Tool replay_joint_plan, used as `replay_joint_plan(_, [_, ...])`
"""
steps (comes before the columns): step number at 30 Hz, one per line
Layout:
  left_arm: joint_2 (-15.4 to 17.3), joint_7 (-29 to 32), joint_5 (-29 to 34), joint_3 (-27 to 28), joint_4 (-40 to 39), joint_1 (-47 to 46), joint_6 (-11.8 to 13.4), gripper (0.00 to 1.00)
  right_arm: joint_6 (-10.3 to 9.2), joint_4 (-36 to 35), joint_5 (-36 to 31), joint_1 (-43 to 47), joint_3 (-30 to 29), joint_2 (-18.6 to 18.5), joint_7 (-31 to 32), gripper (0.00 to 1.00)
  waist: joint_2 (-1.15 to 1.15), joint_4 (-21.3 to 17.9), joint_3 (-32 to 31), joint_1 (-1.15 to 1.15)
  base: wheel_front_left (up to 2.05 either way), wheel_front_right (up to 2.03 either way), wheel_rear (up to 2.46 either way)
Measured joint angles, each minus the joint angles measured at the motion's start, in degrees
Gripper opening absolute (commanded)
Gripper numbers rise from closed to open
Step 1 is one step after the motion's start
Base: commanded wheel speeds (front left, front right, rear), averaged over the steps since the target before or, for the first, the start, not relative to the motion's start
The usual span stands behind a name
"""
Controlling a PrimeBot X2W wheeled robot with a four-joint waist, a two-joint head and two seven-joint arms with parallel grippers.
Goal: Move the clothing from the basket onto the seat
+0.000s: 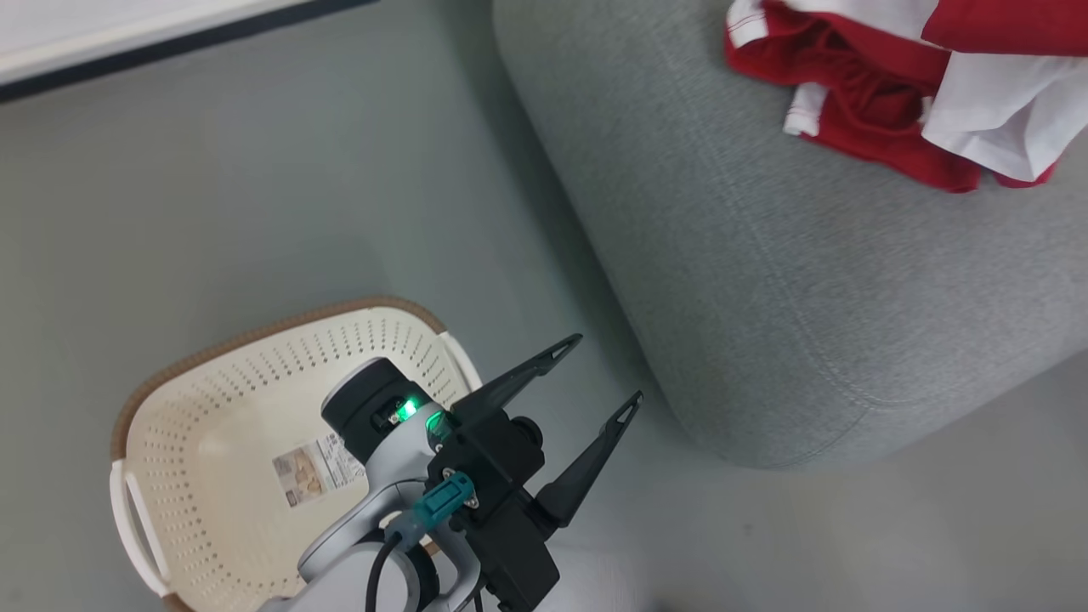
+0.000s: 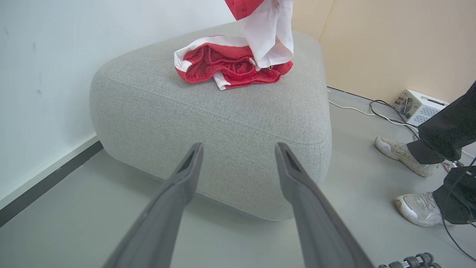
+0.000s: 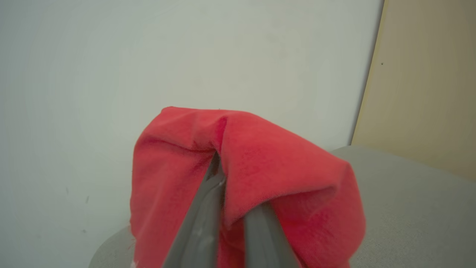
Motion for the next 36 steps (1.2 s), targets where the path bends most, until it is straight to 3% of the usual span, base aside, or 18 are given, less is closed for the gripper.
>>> replay_joint_plan(9, [1.05, 0.49, 0.01, 0.13, -0.6, -2.0, -0.04, 1.0, 0.55, 7.32, -0.03, -1.62, -0.29, -0.07, 0.0, 0.0, 0.0, 2.32, 4.57, 0.0, 0.0, 0.0, 0.0])
replay_joint_plan(19, [1.48, 0.21, 0.01, -0.2, 0.16, -3.64, -0.1, 1.0, 2.04, 15.67, 0.46, -1.7, -0.03, 2.55, 0.0, 0.01, 0.0, 3.99, 6.98, 0.0, 0.0, 0.0, 0.0])
replay_joint_plan(21, [1.48, -0.11, -0.04, -0.3, 0.77, -4.04, -0.27, 1.0, 2.04, 16.47, 0.46, -1.71, -0.03, 2.67, 0.0, 0.75, 0.0, 4.13, 6.85, 0.0, 0.0, 0.0, 0.0])
replay_joint_plan(22, [1.48, -0.22, -0.07, -0.31, 1.07, -4.05, -0.46, 1.0, 2.04, 16.91, 0.46, -1.72, -0.03, 2.76, 0.0, 1.0, 0.0, 4.2, 6.7, 0.0, 0.0, 0.0, 0.0])
replay_joint_plan(36, [-0.01, -3.72, -1.38, -0.55, 5.04, -4.04, -0.48, 1.0, 3.12, 19.54, -0.74, 0.21, 0.65, 3.71, 0.0, 1.0, 0.0, 4.95, 2.27, -0.01, 0.0, 0.0, 0.0])
